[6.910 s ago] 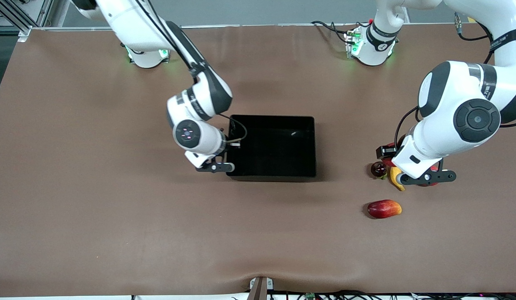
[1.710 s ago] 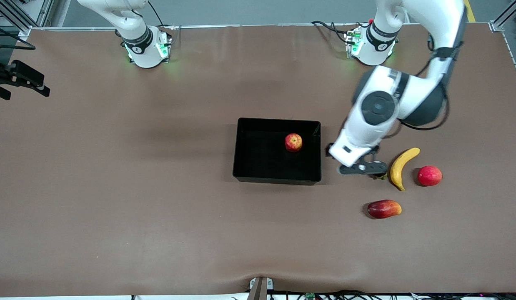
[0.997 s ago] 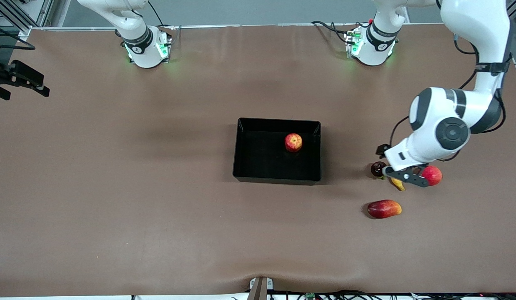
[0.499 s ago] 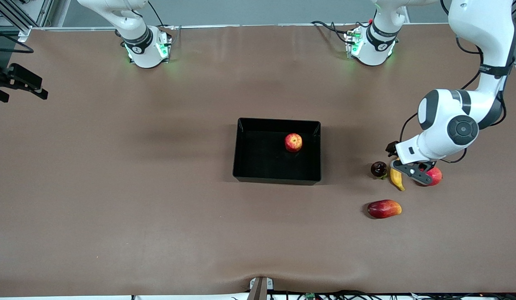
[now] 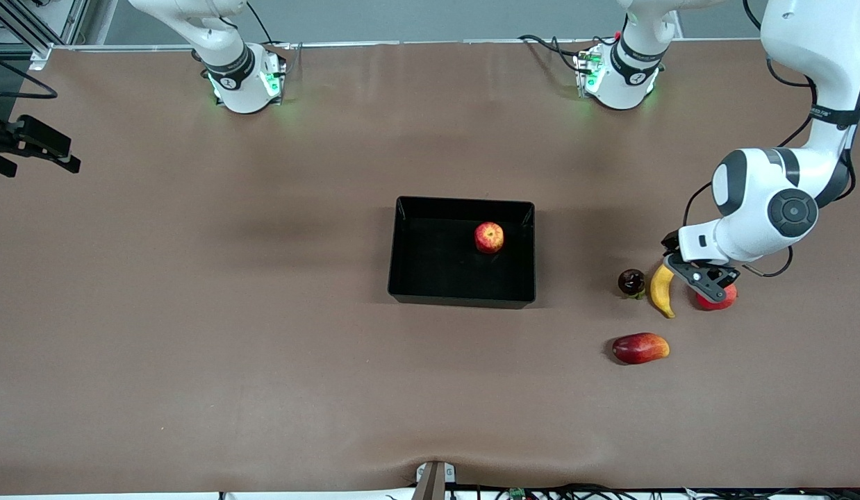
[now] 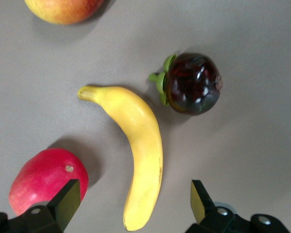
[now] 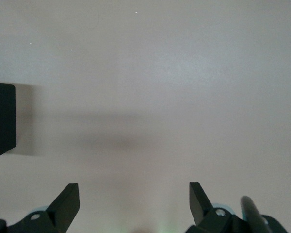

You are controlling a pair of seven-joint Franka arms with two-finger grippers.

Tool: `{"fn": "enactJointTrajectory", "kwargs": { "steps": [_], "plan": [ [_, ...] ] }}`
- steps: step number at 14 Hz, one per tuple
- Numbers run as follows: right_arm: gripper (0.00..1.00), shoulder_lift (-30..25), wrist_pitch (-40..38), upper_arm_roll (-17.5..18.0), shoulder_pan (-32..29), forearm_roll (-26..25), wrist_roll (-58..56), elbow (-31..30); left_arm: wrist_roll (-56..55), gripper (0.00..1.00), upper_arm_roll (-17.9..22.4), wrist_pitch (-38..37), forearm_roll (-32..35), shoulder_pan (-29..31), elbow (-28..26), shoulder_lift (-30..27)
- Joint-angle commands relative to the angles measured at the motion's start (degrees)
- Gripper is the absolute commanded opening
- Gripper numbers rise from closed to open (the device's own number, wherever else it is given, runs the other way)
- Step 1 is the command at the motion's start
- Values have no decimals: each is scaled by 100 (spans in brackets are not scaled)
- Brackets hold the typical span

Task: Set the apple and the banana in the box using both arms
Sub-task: 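Close the left gripper on the banana and lift it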

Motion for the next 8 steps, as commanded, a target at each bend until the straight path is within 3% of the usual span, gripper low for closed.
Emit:
{"fn": "enactJointTrajectory", "kwargs": {
  "steps": [1, 8],
  "plan": [
    [100, -27, -9, 17, -58, -65, -51, -38, 66, 100, -44, 389, 74, 10, -326, -68],
    [100, -27, -53, 17, -67, -65, -51, -38, 92, 99, -27, 1242, 74, 10, -494, 380]
  ]
}}
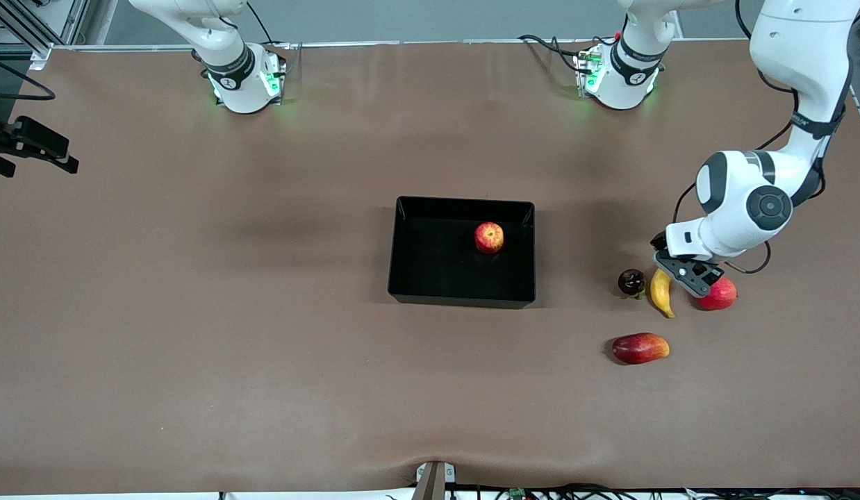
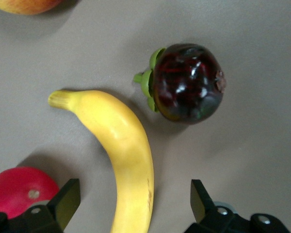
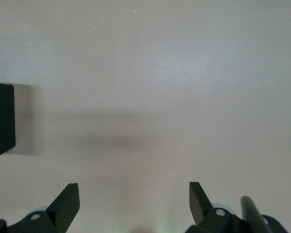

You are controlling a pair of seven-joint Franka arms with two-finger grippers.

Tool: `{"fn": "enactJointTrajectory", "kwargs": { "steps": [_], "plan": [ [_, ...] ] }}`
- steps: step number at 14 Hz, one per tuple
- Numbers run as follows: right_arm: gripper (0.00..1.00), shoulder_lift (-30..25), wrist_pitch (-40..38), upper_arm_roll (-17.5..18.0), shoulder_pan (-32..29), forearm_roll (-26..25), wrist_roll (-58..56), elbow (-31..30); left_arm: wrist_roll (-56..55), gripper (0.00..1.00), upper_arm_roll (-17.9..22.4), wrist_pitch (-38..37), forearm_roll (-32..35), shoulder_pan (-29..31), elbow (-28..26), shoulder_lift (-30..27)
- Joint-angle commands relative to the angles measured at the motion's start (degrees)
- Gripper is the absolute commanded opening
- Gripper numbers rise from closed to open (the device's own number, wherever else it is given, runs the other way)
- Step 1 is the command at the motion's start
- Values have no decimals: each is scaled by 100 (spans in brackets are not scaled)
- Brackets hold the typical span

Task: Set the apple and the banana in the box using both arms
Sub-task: 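Close the left gripper on the banana and lift it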

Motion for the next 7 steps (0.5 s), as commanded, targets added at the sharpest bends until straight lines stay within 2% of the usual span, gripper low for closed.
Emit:
{"fn": "enactJointTrajectory", "kwargs": {
  "steps": [1, 2, 6, 7],
  "plan": [
    [100, -30, -33, 41, -57, -56, -51, -34, 62, 93, -9, 192, 74, 19, -28, 81],
    [100, -30, -33, 41, -66, -65, -51, -34, 62, 81, -9, 192, 74, 11, -28, 90],
    [100, -30, -42, 41, -57, -65, -51, -34, 71, 15, -1, 209, 74, 19, -37, 134],
    [100, -30, -42, 41, -57, -65, -51, -34, 80, 2, -1, 209, 83, 19, -37, 134]
  ]
}}
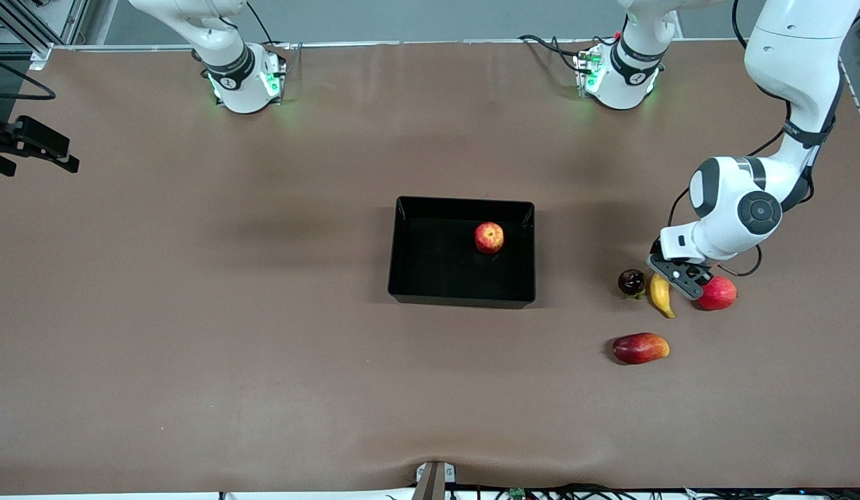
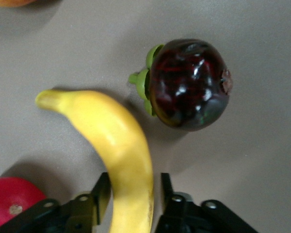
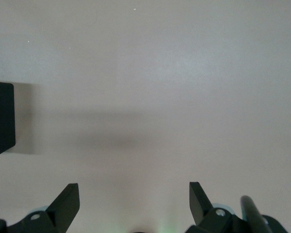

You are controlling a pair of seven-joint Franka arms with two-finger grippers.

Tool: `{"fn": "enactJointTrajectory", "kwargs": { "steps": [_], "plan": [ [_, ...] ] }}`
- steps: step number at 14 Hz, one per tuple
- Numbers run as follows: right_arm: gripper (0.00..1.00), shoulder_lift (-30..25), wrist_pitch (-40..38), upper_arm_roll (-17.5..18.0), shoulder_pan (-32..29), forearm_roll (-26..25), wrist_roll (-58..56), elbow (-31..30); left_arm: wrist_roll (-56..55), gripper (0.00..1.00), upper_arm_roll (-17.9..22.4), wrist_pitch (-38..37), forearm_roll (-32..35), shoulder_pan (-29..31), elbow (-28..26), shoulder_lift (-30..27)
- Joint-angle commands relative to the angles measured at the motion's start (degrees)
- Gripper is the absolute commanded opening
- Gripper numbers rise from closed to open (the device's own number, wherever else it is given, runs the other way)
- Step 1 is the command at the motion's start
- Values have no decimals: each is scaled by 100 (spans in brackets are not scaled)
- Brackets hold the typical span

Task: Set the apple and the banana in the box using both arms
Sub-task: 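Close the left gripper on the banana and lift it, then carry the banana over the black box with the left gripper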

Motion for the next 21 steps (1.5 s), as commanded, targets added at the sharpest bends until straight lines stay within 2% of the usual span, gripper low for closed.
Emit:
{"fn": "enactJointTrajectory", "kwargs": {
  "steps": [1, 5, 9, 13, 14, 17, 21],
  "plan": [
    [100, -21, -44, 41, -57, -65, -51, -33, 102, 0, -1, 73, 74, 20, -29, -26],
    [100, -21, -53, 41, -84, -56, -51, -33, 207, 0, -10, -241, 74, 3, 94, -385],
    [100, -21, -44, 41, -75, -56, -51, -33, 199, 0, -19, -1734, 65, 21, 717, -746],
    [100, -21, -44, 41, -75, -65, -51, -33, 102, 0, -45, -2685, -31, -23, 1201, -975],
    [100, -21, -44, 41, -75, -65, -51, -33, -81, 0, -159, -2887, -66, -23, 1332, -1001],
    [100, -21, -44, 41, -75, -56, -51, -33, -1642, 0, -790, -3756, -128, -23, 1815, -1010],
    [100, -21, -44, 33, -84, -65, -51, -33, -3261, 0, -1538, -3873, -146, -58, 2106, -896]
  ]
}}
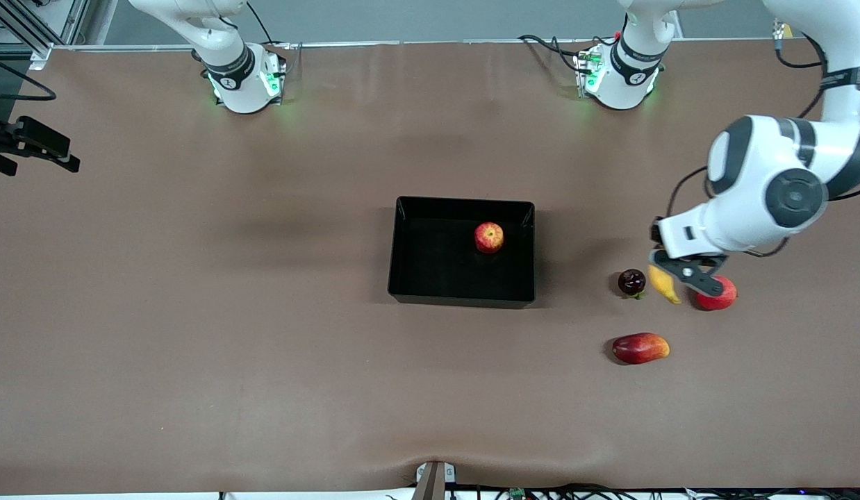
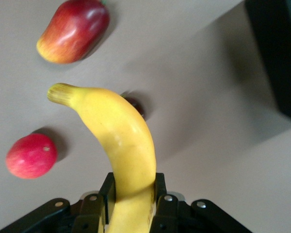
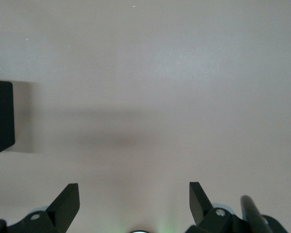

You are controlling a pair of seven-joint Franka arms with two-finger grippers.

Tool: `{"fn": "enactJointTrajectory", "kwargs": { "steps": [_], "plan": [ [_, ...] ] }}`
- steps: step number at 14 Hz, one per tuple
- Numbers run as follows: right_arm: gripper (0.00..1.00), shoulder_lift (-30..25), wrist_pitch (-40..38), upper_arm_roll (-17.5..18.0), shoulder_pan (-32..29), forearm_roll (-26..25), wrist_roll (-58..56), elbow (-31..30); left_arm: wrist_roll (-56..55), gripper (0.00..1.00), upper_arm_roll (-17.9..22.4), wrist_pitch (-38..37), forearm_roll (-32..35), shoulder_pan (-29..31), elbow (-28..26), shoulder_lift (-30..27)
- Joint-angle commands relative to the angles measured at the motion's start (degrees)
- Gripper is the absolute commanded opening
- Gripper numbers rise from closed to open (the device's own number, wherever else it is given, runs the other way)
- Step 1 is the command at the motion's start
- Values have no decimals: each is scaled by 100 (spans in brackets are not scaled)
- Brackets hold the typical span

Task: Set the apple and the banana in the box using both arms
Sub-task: 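Carry the banana over the black box with the left gripper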

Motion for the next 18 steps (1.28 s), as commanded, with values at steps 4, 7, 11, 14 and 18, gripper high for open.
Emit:
{"fn": "enactJointTrajectory", "kwargs": {
  "steps": [4, 7, 11, 14, 18],
  "plan": [
    [100, -22, -18, 51, -77, -65, -51, -9, -2028, 0, -911, -125, -59, -26, 453, 353],
    [100, -22, -18, 42, -86, -56, -51, -9, -2978, 0, -1089, 181, -59, -384, 471, 476],
    [100, -13, -18, 51, -130, -56, -51, -9, -4402, 0, -1080, 402, -33, -1219, 979, 975],
    [100, -13, -27, 51, -121, -65, -51, -9, -5212, 0, -1045, 480, 20, -1712, 1463, 1494],
    [100, -13, -27, 51, -121, -56, -51, -9, -5864, 0, -1045, 604, 521, -1907, 1561, 1855]
  ]
}}
